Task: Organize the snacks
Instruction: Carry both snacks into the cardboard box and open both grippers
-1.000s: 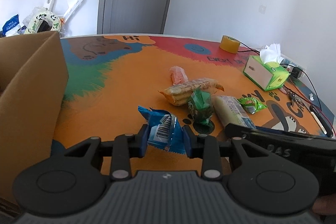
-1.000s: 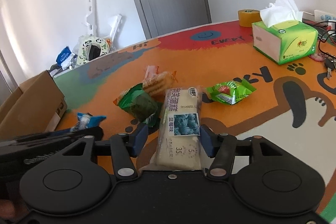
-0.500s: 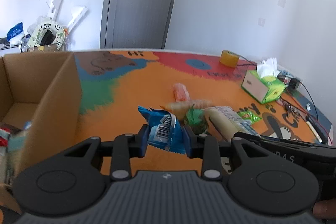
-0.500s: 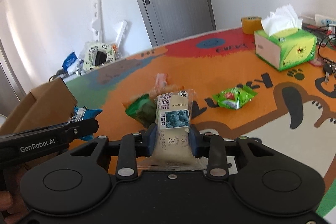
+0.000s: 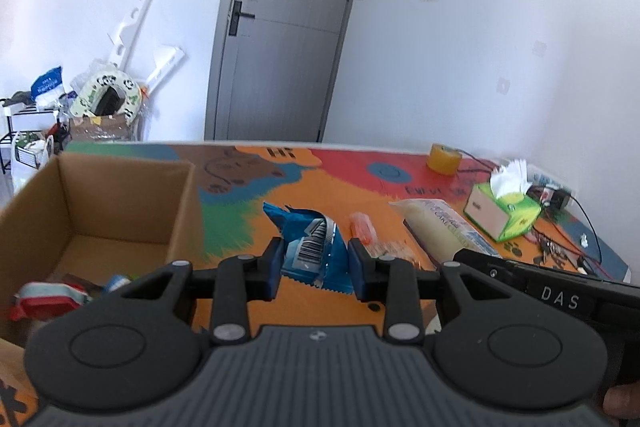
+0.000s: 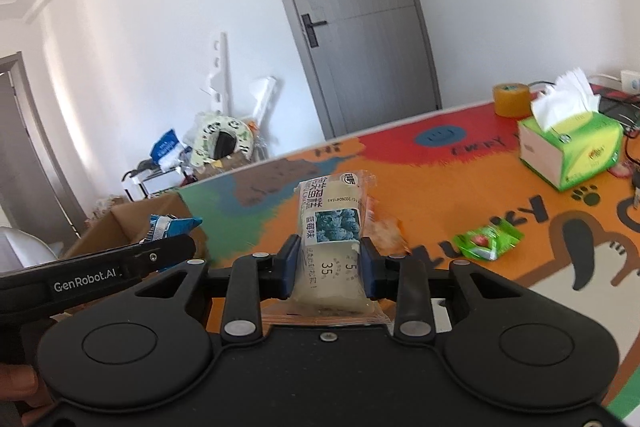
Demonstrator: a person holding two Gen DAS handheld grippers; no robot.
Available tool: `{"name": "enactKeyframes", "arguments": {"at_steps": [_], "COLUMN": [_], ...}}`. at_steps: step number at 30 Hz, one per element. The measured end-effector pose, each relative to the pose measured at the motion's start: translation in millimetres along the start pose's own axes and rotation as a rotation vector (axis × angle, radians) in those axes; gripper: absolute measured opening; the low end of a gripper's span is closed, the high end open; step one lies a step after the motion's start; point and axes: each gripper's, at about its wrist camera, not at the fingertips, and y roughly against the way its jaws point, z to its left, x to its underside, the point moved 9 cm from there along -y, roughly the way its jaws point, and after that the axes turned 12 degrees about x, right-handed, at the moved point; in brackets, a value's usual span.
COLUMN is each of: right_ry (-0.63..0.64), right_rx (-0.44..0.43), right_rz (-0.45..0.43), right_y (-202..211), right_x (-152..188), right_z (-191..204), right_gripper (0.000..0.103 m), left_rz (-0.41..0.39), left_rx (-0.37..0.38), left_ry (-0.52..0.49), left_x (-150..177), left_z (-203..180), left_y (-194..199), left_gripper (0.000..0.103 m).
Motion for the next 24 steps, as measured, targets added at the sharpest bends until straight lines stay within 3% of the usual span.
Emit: {"name": "enactKeyframes", "arguments": {"at_steps": [24], "right_ry": [0.083], "right_rx": [-0.156], "right_rz": [-0.036], "right_y": [-2], "right_x": [-18], "right_z": [97], "right_gripper": [0.032], "left_rz": [-0.119], "left_rx": [-0.114], "left_ry": [0.074], "left_x": [-29], "left_z": [74], "left_y": [58], "left_gripper": [0.033]}}
